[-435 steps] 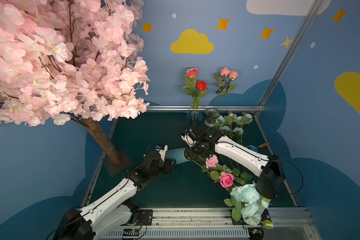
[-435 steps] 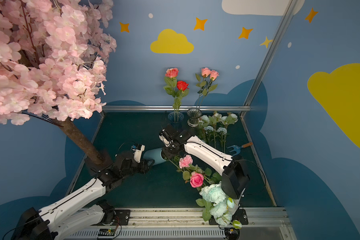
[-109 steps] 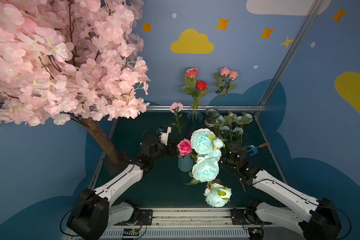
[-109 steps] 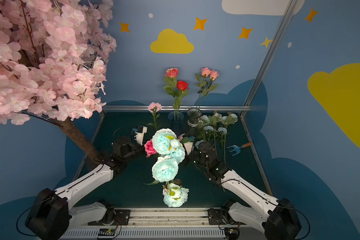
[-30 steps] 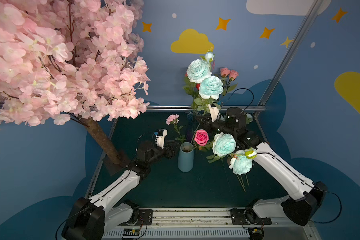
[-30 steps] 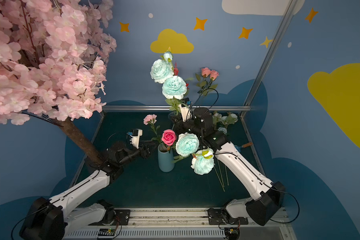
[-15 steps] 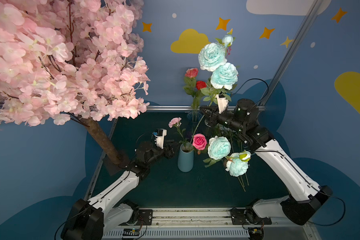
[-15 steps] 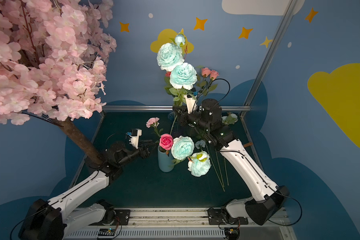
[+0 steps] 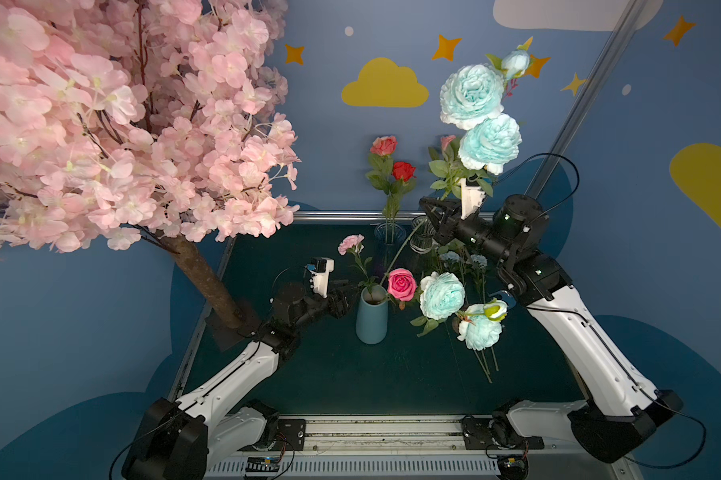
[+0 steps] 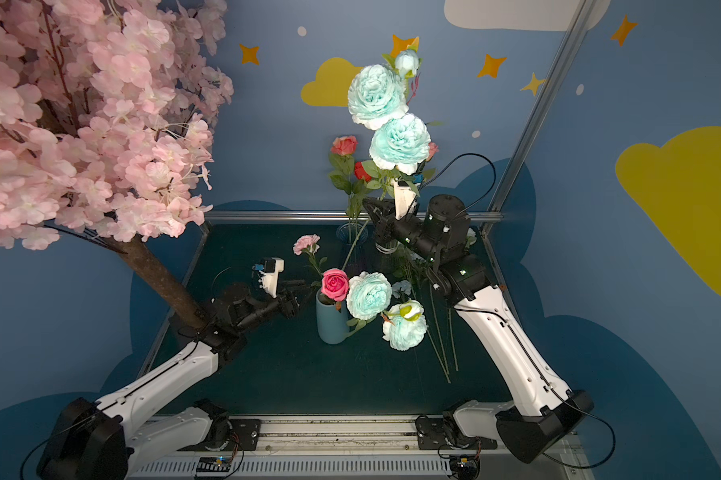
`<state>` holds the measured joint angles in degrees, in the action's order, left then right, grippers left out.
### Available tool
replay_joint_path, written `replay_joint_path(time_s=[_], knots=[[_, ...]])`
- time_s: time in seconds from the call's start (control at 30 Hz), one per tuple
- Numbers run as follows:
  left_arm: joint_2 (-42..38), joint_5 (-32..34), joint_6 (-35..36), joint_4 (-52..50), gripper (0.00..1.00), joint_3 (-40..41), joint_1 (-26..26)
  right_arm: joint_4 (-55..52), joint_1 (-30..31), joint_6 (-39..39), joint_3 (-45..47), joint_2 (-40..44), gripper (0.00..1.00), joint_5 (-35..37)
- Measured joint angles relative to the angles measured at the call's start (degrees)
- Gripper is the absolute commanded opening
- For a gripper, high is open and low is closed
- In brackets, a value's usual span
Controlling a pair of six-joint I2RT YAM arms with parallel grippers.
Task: Pick out blue flowers from the vase
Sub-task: Pick up the flower from the vase, then place the flower at the center of the board.
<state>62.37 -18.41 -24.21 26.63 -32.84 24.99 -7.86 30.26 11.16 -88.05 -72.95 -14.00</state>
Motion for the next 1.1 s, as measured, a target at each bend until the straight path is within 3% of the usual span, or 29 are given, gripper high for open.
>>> replay_joint_path(time_s=[0.67,1.1], knots=[[0.5,0.2,0.0,0.0,0.57,0.0,0.0,-1.0,-8.3,-3.8,14.3,16.3,0.0,10.9],[0.5,0.4,0.2,0.0,0.57,0.4,0.0,-16.7,-17.0,-3.9,18.1,17.7,0.0,16.9]])
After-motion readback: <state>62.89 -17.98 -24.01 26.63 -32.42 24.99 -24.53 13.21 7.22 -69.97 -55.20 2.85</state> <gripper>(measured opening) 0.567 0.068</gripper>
